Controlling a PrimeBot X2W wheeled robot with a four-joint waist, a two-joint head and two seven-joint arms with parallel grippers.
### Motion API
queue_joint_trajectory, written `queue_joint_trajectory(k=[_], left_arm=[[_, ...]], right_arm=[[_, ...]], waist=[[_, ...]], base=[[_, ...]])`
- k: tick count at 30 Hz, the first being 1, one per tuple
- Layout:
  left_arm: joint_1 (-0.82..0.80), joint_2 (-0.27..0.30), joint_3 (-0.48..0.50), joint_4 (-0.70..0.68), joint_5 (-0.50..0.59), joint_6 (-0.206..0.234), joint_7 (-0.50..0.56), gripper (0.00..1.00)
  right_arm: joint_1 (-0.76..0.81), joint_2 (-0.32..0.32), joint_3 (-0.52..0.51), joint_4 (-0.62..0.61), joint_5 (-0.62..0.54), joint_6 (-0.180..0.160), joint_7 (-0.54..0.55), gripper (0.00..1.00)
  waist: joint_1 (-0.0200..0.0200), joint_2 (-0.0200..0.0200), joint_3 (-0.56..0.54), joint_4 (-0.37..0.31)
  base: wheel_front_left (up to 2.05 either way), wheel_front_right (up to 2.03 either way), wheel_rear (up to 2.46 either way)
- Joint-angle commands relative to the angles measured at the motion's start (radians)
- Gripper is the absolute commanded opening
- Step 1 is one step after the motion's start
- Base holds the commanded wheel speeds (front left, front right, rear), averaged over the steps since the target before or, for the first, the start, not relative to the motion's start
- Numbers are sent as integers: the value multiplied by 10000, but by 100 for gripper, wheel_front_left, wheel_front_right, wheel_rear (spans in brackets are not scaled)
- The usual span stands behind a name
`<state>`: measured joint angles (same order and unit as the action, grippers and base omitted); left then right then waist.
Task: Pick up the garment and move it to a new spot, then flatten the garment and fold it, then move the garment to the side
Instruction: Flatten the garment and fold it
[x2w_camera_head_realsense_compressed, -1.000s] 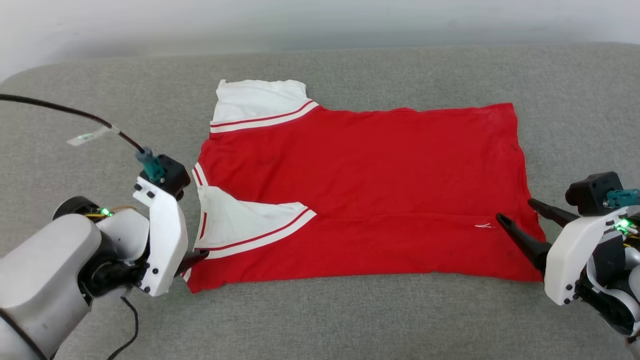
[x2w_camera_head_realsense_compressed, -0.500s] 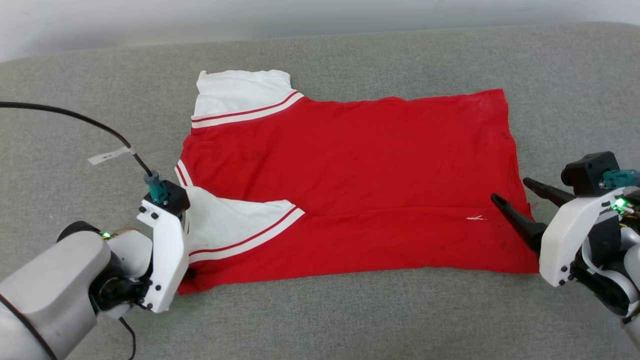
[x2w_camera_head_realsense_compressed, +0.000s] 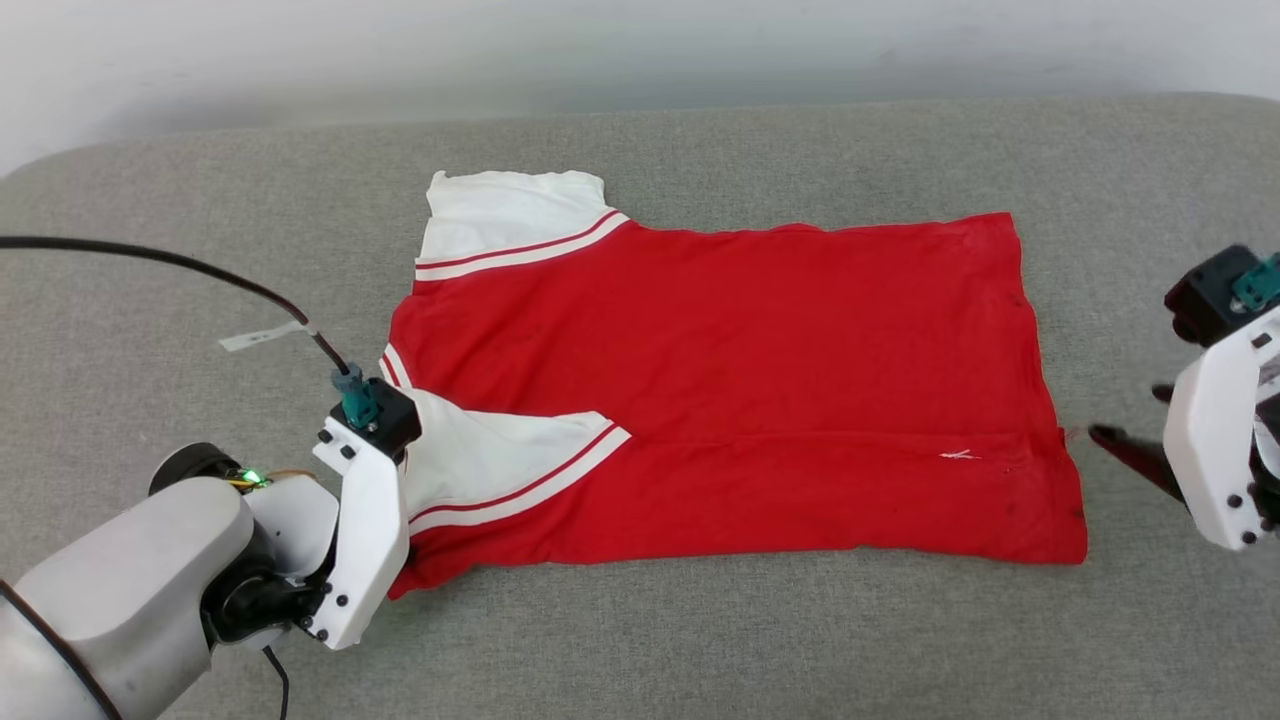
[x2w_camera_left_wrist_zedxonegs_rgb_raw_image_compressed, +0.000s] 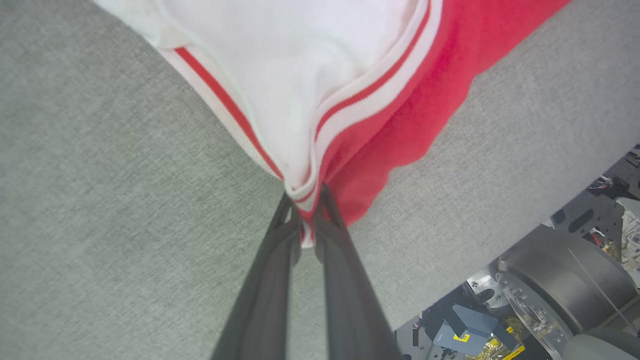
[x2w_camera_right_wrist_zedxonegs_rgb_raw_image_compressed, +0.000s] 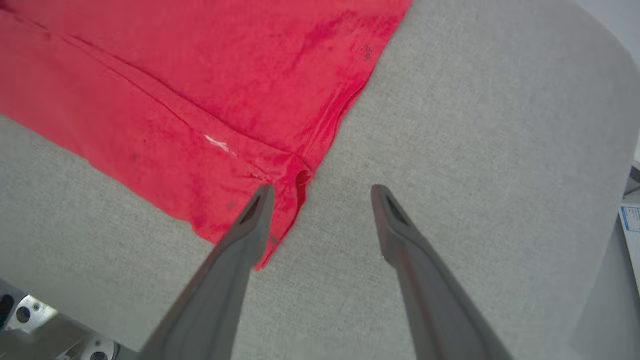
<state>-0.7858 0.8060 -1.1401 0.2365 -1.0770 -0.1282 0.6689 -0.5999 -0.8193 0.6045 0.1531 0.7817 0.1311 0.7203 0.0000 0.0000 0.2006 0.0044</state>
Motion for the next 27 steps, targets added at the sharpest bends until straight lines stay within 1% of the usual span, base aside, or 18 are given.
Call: queue_joint_trajectory(k=[1,5,7,8,13,16,18,22,23,24,25,27], left_arm=[[-117,-10,-53,-47,18,-12,-54,0],[-322,49,-203,-310,102,-8,-231,0],[-427,35,-257,-395,117,-6,-310,0],[-606,-21,-325,-475,179,-7,-380,0],[-844,-52,-416,-509,205,-7,-490,0],[-920,-23,-453,-478,208,-7,-570,0],[-993,-46,-478,-442,192,-7,-641,0],[-999,-40,-536,-328,94,-7,-759,0],[-977,-17,-537,-288,80,-6,-802,0],[-948,1,-551,-253,63,-7,-844,0],[-907,24,-575,-221,13,-7,-860,0],[-844,85,-569,-150,-62,-6,-952,0]], right_arm=[[-93,-87,100,-72,125,-7,240,100],[-184,-192,348,-8,748,-6,1681,100],[-113,-20,366,152,940,-6,2152,100],[35,327,286,549,1022,-6,2466,100],[268,1087,-52,1251,1134,-6,2280,100],[548,1423,74,1605,986,-6,2180,100],[891,1684,173,1845,1096,-6,2135,100],[1116,1889,207,2102,1176,-6,1918,100],[1060,1877,148,2097,1179,-6,1835,98],[970,1838,108,2047,1141,-6,1734,27],[886,1773,68,1981,1121,-6,1645,0],[735,1646,-29,1805,1173,-6,1496,0]], waist=[[0,0,-4,41],[0,0,118,166],[0,0,225,237],[0,0,408,348],[0,0,722,484],[0,0,871,507],[0,0,958,541],[0,0,1003,515],[0,0,990,492],[0,0,955,469],[0,0,904,446],[0,0,760,398]], base=[[0,0,0],[0,0,0],[0,0,0],[0,0,0],[0,0,0],[0,0,0],[0,0,0],[0,0,0],[0,0,0],[0,0,0],[0,0,0],[0,0,0]])
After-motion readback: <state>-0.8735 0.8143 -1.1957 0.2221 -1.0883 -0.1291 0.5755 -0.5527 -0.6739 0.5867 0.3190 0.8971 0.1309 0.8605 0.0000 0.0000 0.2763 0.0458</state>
